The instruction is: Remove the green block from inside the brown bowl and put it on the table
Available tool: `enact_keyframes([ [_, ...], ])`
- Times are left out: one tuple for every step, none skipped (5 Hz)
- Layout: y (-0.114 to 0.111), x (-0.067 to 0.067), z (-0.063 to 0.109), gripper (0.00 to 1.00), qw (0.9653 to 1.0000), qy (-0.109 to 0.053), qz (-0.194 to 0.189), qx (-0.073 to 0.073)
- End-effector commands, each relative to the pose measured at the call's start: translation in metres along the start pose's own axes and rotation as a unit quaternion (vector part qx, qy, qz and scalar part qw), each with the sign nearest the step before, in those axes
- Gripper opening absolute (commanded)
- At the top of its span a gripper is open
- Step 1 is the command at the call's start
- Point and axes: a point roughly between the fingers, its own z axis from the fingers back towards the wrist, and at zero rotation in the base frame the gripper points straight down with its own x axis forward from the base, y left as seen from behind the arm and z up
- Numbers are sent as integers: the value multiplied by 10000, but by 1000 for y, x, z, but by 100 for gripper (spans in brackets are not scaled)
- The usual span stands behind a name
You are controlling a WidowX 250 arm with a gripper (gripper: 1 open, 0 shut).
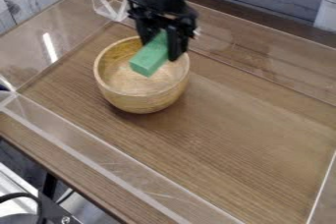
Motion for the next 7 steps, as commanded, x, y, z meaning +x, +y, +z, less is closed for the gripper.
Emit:
enact_keyframes([
  [-32,9,3,0,9993,-278,-261,56],
  [-55,11,-16,0,9989,-171,-436,24],
  [-65,6,-36,0,9984,-15,-567,8],
  [-66,2,-58,0,9980,96,-626,15],
  [-68,4,-70,0,9978,145,-645,45],
  [-67,6,-74,0,9979,148,-629,44],
  [-65,7,-71,0,9981,125,-610,28],
])
